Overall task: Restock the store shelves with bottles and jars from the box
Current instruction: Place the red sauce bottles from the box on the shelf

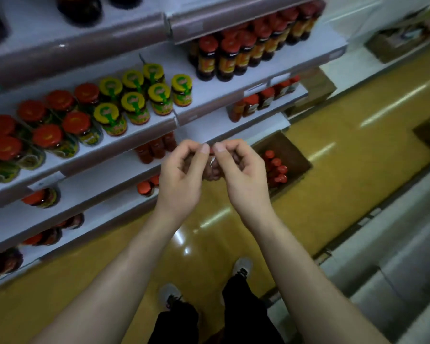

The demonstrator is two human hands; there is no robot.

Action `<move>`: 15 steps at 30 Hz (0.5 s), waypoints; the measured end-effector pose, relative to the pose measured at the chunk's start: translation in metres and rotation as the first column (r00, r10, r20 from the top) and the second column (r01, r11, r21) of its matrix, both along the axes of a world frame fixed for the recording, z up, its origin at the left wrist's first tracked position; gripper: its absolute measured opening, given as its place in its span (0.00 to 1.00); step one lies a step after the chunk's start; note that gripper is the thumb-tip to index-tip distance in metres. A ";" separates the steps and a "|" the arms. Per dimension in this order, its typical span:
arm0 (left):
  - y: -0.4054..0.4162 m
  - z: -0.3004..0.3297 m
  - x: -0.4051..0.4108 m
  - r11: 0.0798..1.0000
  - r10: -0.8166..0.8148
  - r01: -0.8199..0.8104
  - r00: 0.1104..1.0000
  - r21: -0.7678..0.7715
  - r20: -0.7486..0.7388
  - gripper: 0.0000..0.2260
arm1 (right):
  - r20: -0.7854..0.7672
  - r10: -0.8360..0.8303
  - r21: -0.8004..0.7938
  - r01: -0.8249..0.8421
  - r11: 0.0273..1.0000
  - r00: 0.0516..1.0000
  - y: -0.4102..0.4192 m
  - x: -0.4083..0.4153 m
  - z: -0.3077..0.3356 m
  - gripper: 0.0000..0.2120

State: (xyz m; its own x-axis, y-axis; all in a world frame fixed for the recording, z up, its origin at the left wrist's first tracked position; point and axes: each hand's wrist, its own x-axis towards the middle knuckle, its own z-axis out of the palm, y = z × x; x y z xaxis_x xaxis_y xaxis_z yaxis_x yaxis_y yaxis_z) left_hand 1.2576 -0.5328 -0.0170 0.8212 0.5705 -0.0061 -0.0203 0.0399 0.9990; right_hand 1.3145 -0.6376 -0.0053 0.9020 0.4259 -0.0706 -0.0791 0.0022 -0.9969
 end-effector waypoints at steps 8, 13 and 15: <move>-0.113 0.038 0.057 0.982 -0.137 0.137 0.991 0.133 -0.007 0.08 | 0.042 -0.160 0.057 0.158 0.986 0.986 -0.120 0.049 0.032 0.05; -0.172 0.040 0.090 0.977 -0.148 0.148 0.989 0.152 -0.007 0.08 | 0.039 -0.205 0.066 0.202 0.977 0.978 -0.184 0.089 0.024 0.06; -0.190 0.040 0.105 0.976 -0.153 0.155 0.988 0.156 -0.023 0.07 | 0.026 -0.212 0.064 0.210 0.976 0.977 -0.201 0.106 0.020 0.05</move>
